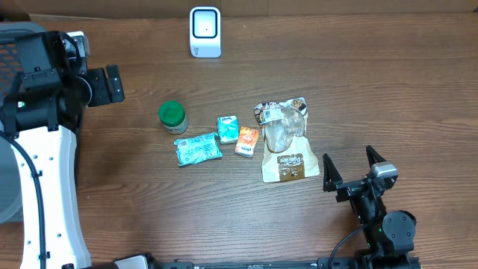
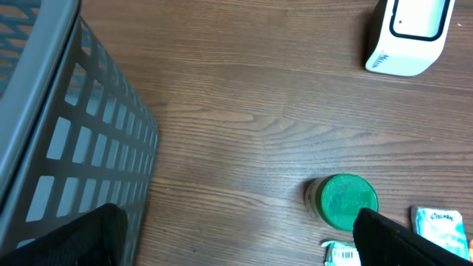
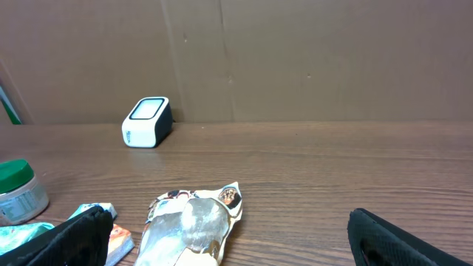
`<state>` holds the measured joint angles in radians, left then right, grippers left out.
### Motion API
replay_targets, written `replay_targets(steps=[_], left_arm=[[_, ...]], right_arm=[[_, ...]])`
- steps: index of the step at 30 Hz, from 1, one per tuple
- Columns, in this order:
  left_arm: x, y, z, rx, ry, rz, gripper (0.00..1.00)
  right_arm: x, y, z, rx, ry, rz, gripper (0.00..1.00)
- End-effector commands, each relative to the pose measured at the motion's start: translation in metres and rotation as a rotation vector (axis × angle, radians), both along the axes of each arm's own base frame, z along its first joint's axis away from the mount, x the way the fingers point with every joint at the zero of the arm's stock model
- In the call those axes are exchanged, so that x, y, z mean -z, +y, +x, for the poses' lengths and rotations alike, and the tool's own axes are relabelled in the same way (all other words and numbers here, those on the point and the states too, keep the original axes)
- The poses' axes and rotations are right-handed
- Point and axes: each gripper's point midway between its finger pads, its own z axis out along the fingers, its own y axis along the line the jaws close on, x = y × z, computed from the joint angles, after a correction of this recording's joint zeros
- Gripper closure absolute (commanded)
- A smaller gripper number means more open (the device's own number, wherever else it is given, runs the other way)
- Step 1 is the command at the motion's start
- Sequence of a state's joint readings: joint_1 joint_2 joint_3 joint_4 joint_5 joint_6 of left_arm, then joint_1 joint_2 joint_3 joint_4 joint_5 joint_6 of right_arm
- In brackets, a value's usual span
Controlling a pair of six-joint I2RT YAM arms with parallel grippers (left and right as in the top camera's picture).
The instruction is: Scan the item barcode
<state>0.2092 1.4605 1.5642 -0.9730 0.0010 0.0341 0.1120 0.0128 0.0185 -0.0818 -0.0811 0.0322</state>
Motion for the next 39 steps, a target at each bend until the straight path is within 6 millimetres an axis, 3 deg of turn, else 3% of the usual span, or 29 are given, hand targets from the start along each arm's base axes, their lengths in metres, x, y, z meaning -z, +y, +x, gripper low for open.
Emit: replay_targets(steps=[1,11,39], left_arm=[[-0.001,0.007,0.001,0.016,-0.003,0.010,0.00],[0.010,0.036,-0.003,-0.054,0.026,-0.001,0.00],[0.016,0.037,-0.001,-0.055,0.042,-0.005,0.00]], right_arm=[[0.002,0.000,0.000,-0.002,-0.005,-0.003,0.00],[0.002,0.000,0.000,-0.002,-0.005,-0.003,0.00],[0.002,0.000,0.000,-0.002,-0.005,-0.003,0.00]])
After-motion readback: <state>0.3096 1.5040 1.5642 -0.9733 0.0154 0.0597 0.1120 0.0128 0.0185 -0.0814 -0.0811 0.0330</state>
